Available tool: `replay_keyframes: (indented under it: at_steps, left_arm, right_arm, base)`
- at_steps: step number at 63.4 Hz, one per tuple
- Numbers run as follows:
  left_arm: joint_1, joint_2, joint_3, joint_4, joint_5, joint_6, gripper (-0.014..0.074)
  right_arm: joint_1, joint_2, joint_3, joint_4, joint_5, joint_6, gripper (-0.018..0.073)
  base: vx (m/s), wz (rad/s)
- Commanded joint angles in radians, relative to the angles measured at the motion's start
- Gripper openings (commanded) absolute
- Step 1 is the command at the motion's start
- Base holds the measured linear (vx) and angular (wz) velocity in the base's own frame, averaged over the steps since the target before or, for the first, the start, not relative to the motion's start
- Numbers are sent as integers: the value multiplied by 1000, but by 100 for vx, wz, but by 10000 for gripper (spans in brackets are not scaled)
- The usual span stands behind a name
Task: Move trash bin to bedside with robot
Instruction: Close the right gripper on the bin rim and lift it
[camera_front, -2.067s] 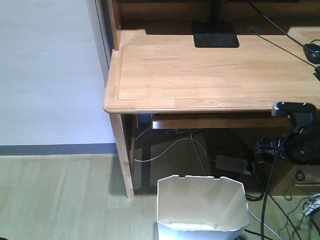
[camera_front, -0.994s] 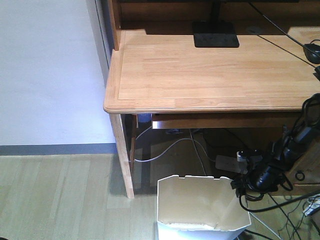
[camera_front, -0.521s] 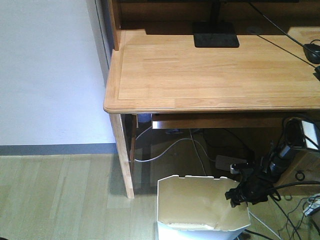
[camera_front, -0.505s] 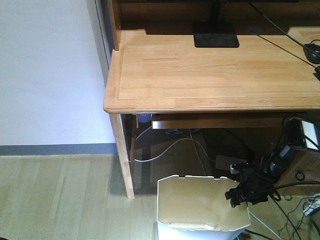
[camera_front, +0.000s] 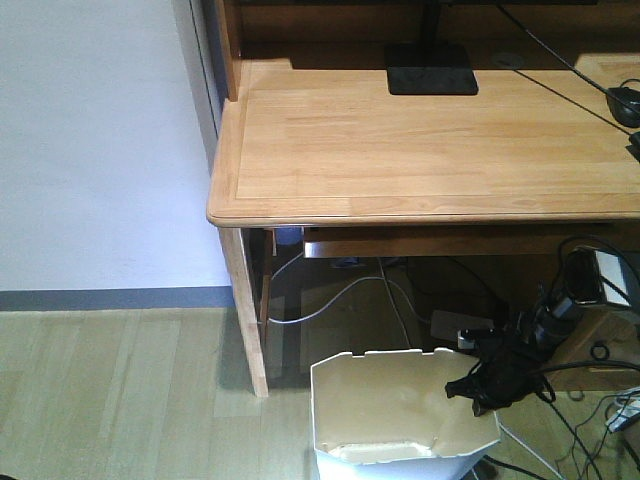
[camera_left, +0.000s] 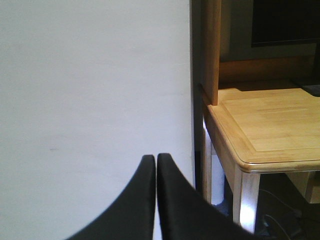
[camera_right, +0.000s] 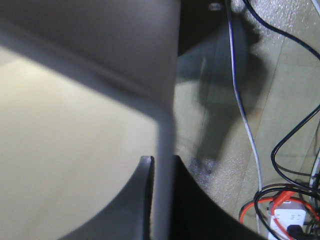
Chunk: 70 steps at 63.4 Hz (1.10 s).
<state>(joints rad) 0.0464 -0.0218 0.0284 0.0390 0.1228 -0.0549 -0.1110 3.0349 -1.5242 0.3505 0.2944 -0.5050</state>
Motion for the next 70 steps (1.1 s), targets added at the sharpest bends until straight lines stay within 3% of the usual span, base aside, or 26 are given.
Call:
replay_keyframes:
  at_steps: [1, 19, 36, 43, 70]
  left_arm:
    - [0, -4, -21, -5, -72, -4, -6]
    - [0, -4, -21, -5, -72, -4, -6]
    - [0, -4, -21, -5, -72, -4, -6]
    - [0, -4, -21, -5, -72, -4, -6]
    - [0, -4, -21, -5, -72, -4, -6]
  right_arm:
    - [-2, -129, -8, 41, 50, -26, -9]
    - [-1, -323, 188, 260, -83, -261, -9]
    - [-1, -509, 393, 424, -30, -507, -9]
    - [-3, -586, 459, 474, -28, -531, -9]
    - [-2, -656, 527, 473, 145, -528, -9]
  base:
    - [0, 0]
    - [0, 0]
    - [0, 0]
    - [0, 0]
    - [0, 0]
